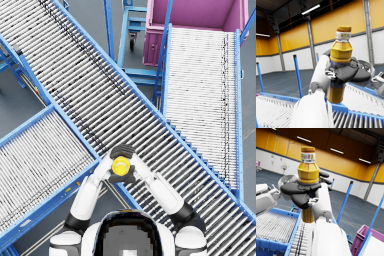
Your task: Pick up the oil and place it on the left assembly line, put the cola on the right, and keep Sprite still
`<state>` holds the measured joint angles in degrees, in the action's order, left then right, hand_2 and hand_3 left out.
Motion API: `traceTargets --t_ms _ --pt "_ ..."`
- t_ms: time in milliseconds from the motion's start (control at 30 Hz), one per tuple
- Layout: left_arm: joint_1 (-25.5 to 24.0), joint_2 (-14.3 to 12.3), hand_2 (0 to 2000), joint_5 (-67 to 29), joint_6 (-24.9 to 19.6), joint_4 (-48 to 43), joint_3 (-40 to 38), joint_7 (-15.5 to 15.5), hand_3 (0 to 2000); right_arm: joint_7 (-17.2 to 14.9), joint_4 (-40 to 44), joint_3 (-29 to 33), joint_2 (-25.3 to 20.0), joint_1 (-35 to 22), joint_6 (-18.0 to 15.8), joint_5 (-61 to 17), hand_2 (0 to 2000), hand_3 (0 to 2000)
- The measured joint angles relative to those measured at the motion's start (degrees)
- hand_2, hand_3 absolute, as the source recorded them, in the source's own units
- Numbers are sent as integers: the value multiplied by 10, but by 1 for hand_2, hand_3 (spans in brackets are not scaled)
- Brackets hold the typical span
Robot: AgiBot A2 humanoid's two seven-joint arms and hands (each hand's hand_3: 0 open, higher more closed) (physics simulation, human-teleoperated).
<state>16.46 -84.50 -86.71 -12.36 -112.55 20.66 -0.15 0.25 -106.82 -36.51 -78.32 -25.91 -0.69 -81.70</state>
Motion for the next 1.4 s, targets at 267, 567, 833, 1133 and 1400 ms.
traceTargets --t_ms 267,567,833,1133,1400 --pt "-7 -7 2000 0 16 2 -25 -2 2000 -3 -47 31 0 7 12 1 0 0" --pt "-53 -3 2000 0 39 69 -251 5 2000 -3 -76 122 16 36 7 1 0 0" --pt "-70 -7 2000 0 50 135 -438 4 2000 -3 -68 122 -4 33 7 1 0 0" --pt "-62 11 0 1 114 263 -587 2 0 -3 -55 106 -34 23 7 1 0 0" --pt "-31 61 0 1 123 233 -665 2 0 -3 -46 121 -48 24 7 1 0 0"
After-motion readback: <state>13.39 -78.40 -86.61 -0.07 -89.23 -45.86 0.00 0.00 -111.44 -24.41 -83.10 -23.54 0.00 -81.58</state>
